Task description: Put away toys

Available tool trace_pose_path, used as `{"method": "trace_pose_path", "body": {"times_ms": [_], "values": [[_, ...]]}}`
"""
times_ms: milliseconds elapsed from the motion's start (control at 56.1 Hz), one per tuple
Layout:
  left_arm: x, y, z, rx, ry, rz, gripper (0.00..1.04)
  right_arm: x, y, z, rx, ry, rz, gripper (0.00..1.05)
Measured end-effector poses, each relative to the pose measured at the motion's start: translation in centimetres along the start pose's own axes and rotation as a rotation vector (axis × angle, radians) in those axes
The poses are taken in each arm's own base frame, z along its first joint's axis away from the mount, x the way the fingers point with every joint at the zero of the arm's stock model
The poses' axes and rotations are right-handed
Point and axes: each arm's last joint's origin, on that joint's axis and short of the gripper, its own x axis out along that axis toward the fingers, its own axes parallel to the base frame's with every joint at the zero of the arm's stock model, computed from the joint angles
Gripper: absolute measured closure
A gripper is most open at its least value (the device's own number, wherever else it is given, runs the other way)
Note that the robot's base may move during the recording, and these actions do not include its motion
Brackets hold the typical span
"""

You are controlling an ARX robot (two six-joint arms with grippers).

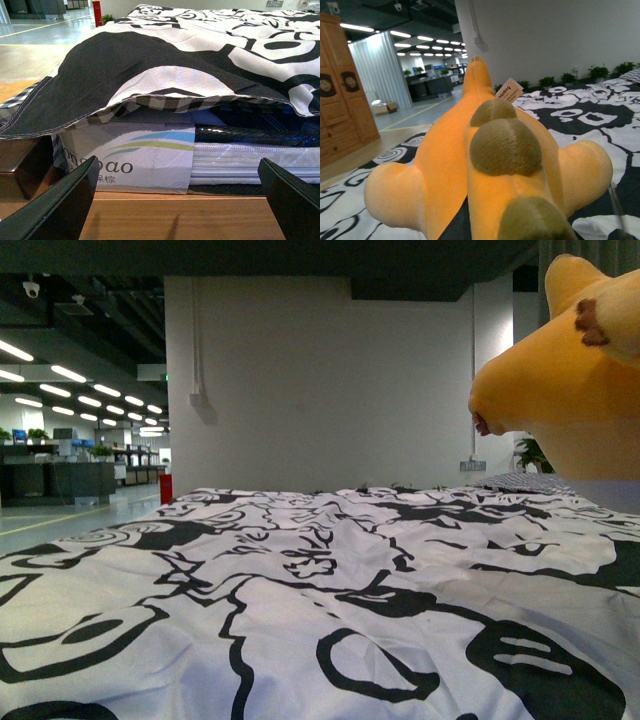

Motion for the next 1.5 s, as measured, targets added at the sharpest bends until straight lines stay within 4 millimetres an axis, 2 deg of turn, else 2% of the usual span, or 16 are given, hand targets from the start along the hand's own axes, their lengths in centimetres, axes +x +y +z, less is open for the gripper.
{"method": "trace_pose_path", "body": {"times_ms": [143, 249, 570, 606, 659, 730, 855, 909, 1140, 1496], "values": [[0.0, 0.0, 0.0, 0.0, 0.0, 0.0, 0.06, -2.7, 1.0, -0.5, 0.041, 0.002, 0.035, 0.97], [0.0, 0.0, 0.0, 0.0, 0.0, 0.0, 0.06, -3.9, 1.5, -1.4, 0.078, 0.034, 0.021, 0.97], [0.0, 0.0, 0.0, 0.0, 0.0, 0.0, 0.06, -4.2, 1.6, -1.6, 0.088, 0.046, 0.016, 0.97], [0.0, 0.0, 0.0, 0.0, 0.0, 0.0, 0.06, -4.1, 1.6, -1.7, 0.073, 0.05, -0.01, 0.97], [0.0, 0.0, 0.0, 0.0, 0.0, 0.0, 0.06, -4.1, 1.9, -1.7, 0.04, 0.101, -0.154, 0.97], [0.0, 0.0, 0.0, 0.0, 0.0, 0.0, 0.06, -4.9, 1.9, -3.0, -0.058, 0.21, -0.302, 0.97], [0.0, 0.0, 0.0, 0.0, 0.0, 0.0, 0.06, -6.0, 1.6, -5.9, -0.172, 0.287, -0.375, 0.97], [0.0, 0.0, 0.0, 0.0, 0.0, 0.0, 0.06, -6.3, 2.1, -7.2, -0.21, 0.293, -0.377, 0.97], [0.0, 0.0, 0.0, 0.0, 0.0, -0.001, 0.06, -7.6, 2.1, -9.6, -0.244, 0.28, -0.347, 0.97], [0.0, 0.0, 0.0, 0.0, 0.0, -0.001, 0.06, -9.6, 2.0, -11.9, -0.246, 0.288, -0.347, 0.97]]}}
